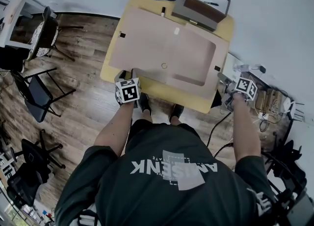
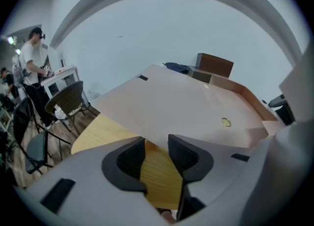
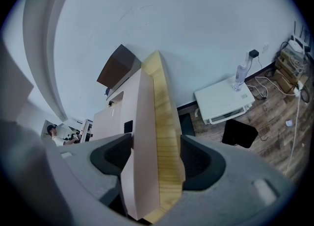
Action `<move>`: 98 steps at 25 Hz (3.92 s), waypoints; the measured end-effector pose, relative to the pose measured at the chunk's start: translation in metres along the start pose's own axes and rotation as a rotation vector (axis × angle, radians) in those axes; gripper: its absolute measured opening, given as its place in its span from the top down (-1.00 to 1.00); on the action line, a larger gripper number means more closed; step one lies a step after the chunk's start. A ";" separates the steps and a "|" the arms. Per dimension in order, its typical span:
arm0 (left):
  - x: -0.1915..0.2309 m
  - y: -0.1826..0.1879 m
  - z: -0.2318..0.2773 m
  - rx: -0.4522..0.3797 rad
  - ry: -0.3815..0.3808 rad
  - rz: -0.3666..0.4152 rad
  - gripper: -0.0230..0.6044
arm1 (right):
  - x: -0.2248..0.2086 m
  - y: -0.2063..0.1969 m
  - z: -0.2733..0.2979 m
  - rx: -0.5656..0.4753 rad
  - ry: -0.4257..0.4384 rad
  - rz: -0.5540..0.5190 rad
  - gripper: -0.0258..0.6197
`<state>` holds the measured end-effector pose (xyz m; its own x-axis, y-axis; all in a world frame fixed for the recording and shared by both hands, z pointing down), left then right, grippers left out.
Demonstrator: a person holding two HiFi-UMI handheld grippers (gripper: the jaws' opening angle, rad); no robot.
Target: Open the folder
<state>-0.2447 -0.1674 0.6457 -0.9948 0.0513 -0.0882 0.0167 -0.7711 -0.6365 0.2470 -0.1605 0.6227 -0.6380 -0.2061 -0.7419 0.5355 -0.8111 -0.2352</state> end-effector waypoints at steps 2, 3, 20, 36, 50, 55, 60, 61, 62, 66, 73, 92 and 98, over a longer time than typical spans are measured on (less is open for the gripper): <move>0.000 0.001 -0.001 -0.005 0.055 0.026 0.40 | -0.001 0.000 0.000 0.001 0.001 -0.001 -0.01; 0.000 0.000 0.000 -0.006 0.073 0.031 0.38 | -0.002 0.000 0.000 0.001 0.001 -0.003 -0.01; 0.001 0.009 0.001 -0.036 0.088 0.337 0.09 | 0.001 0.000 0.001 0.025 0.028 -0.028 -0.01; -0.020 0.007 0.004 0.100 -0.114 0.448 0.92 | 0.003 -0.004 0.001 0.007 0.032 -0.019 -0.01; -0.011 0.054 -0.031 -0.068 -0.129 0.343 0.92 | 0.023 0.002 -0.013 -0.024 0.068 -0.182 -0.01; -0.024 0.091 -0.059 -0.189 -0.192 0.304 0.92 | 0.053 0.019 -0.031 -0.081 0.122 -0.277 -0.01; -0.049 0.129 -0.098 -0.333 -0.308 0.264 0.92 | 0.094 0.033 -0.065 -0.170 0.186 -0.411 -0.01; -0.055 0.137 -0.106 -0.358 -0.331 0.254 0.92 | 0.102 0.037 -0.074 -0.193 0.188 -0.446 -0.01; -0.061 0.146 -0.114 -0.380 -0.353 0.243 0.92 | 0.110 0.041 -0.082 -0.214 0.189 -0.483 -0.01; -0.079 0.175 -0.151 -0.462 -0.417 0.206 0.92 | 0.150 0.051 -0.115 -0.302 0.225 -0.617 0.07; -0.102 0.220 -0.201 -0.544 -0.435 0.144 0.92 | 0.206 0.057 -0.170 -0.452 0.241 -0.739 0.31; -0.130 0.265 -0.278 -0.748 -0.525 0.141 0.92 | 0.266 0.047 -0.227 -0.623 0.085 -0.958 0.88; -0.127 0.268 -0.287 -0.763 -0.545 0.128 0.92 | 0.261 0.045 -0.223 -0.628 0.000 -0.978 0.90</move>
<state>-0.0848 -0.1983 0.2665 -0.8875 -0.4576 0.0552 -0.0013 -0.1173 -0.9931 0.2281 -0.1287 0.2783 -0.9308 0.3586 -0.0714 -0.0059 -0.2100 -0.9777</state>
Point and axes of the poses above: the fingertips, and each gripper's own axes: z forward along the fingers, x to its left, y out of its top, the point moved 5 cm from there along -z, backward along the fingers, and after that the axes turned 9 degrees about y, right-handed, at the moved point
